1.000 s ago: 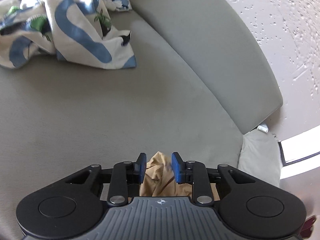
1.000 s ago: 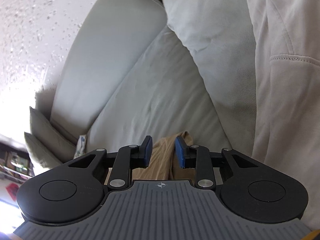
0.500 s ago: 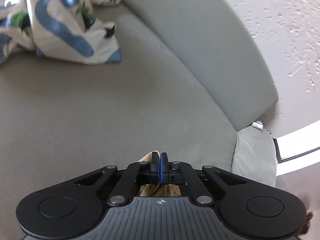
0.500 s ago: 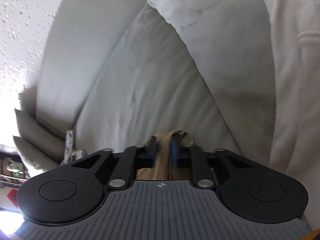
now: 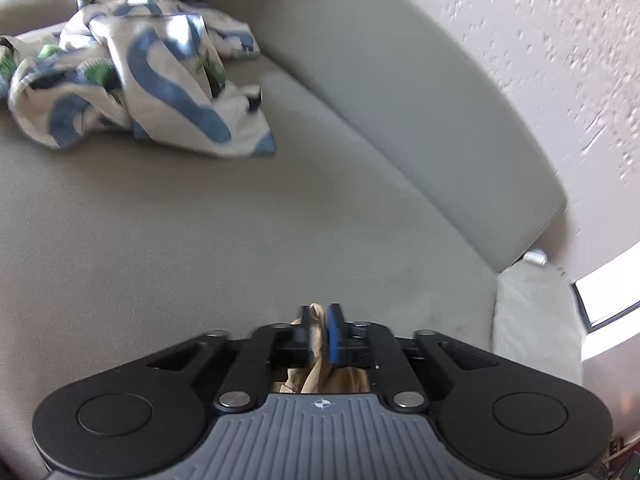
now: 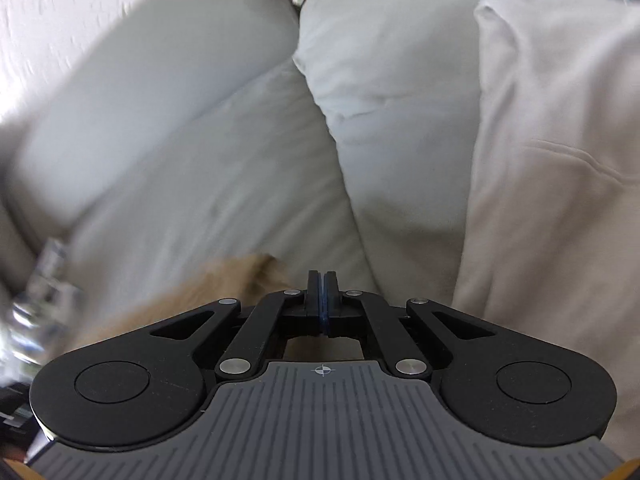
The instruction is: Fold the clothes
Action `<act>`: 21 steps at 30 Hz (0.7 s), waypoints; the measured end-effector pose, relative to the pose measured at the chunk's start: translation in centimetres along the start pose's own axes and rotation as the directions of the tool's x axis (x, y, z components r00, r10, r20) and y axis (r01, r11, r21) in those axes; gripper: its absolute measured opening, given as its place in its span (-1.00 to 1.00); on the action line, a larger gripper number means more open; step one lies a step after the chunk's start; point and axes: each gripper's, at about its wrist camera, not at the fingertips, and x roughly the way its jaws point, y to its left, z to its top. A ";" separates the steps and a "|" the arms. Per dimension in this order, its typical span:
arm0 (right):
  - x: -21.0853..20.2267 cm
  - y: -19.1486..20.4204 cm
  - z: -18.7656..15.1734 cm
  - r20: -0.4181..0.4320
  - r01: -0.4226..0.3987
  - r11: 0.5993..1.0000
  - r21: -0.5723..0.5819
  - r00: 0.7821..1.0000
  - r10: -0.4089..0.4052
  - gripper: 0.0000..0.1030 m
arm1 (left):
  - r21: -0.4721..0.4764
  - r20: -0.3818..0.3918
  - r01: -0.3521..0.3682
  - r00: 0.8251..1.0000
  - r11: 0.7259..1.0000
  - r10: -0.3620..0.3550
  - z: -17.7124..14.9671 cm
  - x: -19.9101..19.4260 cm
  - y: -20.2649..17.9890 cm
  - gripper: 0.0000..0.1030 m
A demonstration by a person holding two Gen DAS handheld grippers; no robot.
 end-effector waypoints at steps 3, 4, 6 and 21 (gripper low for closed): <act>-3.4 1.6 -0.4 0.053 -0.031 0.995 -0.099 0.998 0.036 -0.65 | 0.202 0.142 -0.002 0.990 0.979 -0.027 -0.8 -4.2 -1.9 -0.43; -4.1 2.6 -0.7 0.051 -0.051 0.988 -0.144 0.997 0.058 -0.44 | 0.304 0.170 0.007 0.984 0.953 -0.062 -1.6 -5.3 -3.1 -0.45; -5.0 4.7 -1.7 0.026 -0.103 0.966 -0.237 0.993 0.112 -0.10 | 0.472 0.159 0.030 0.980 0.881 -0.118 -3.6 -5.9 -5.4 -0.62; -4.0 6.8 -10.9 -0.056 0.013 0.750 -0.661 0.996 -0.066 -0.51 | 0.511 -0.066 -0.175 0.968 0.841 0.242 -6.3 2.5 -1.4 -0.88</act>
